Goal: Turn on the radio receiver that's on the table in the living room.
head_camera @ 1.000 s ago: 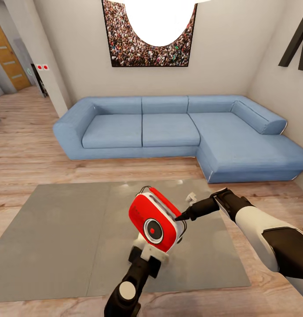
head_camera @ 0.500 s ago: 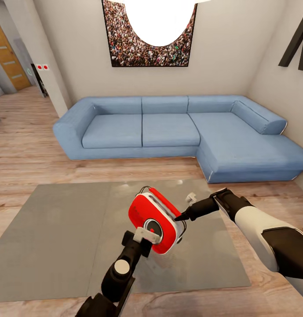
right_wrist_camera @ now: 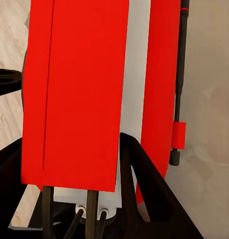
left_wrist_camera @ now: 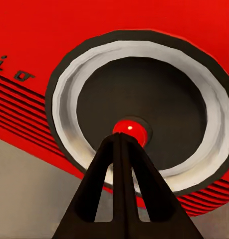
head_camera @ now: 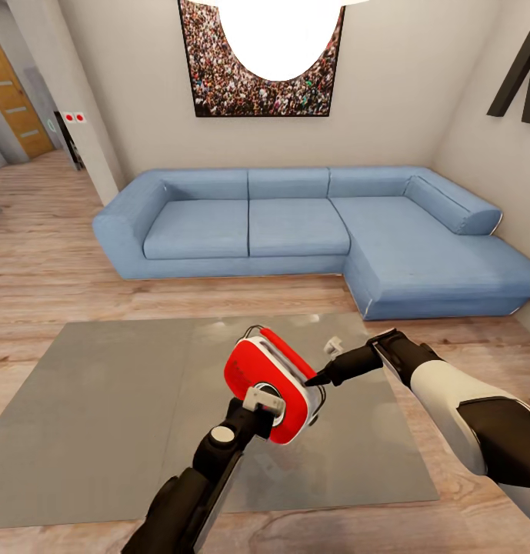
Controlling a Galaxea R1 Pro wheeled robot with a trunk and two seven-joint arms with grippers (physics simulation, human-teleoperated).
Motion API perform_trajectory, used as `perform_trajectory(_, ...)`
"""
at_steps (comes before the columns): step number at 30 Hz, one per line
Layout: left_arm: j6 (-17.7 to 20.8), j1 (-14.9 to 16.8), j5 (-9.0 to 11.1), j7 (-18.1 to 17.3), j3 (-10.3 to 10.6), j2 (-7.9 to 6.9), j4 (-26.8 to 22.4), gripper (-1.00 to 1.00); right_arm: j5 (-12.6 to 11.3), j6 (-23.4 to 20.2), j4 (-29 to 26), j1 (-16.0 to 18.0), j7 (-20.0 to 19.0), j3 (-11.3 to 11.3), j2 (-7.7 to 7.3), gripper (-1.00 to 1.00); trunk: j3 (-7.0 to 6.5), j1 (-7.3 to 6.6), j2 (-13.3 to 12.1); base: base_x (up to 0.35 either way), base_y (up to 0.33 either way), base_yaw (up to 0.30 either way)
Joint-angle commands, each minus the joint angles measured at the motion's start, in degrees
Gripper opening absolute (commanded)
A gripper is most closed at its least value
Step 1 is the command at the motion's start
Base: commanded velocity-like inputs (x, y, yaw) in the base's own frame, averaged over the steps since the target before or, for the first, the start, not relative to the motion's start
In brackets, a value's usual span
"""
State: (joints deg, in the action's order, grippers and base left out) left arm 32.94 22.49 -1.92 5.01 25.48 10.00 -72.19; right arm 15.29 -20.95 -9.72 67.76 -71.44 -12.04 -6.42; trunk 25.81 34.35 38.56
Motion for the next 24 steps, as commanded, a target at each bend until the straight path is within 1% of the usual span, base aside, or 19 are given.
perform_trajectory(1,-0.06,0.46,1.03,0.0,0.0,0.0,0.26,-1.0,-0.25,-0.06,-0.04,0.01,-0.02,0.62,0.01,-1.0,0.0,0.0,0.0,0.0,0.0,0.0)
perform_trajectory(3,-0.12,1.19,2.23,0.0,0.01,0.0,0.67,-1.0,-0.25,-0.06,-0.04,0.01,-0.02,0.62,0.05,-1.0,0.0,0.0,0.0,0.0,0.0,0.0)
perform_trajectory(7,-0.22,2.05,3.06,0.0,0.01,0.0,2.53,-1.0,-0.23,-0.06,-0.04,0.01,-0.02,0.61,0.09,-1.0,0.0,0.0,0.0,0.0,0.0,0.0)
perform_trajectory(11,-0.24,2.79,3.22,0.0,0.01,0.0,3.31,-1.0,-0.21,-0.07,-0.04,0.01,-0.02,0.61,0.09,-1.0,0.0,0.0,0.0,0.0,0.0,0.0)
perform_trajectory(24,-0.29,3.16,2.99,0.32,-0.16,0.0,4.15,-1.0,0.15,-0.06,-0.04,0.01,0.1,0.67,0.1,-1.0,0.0,0.0,0.0,0.0,0.0,0.0)
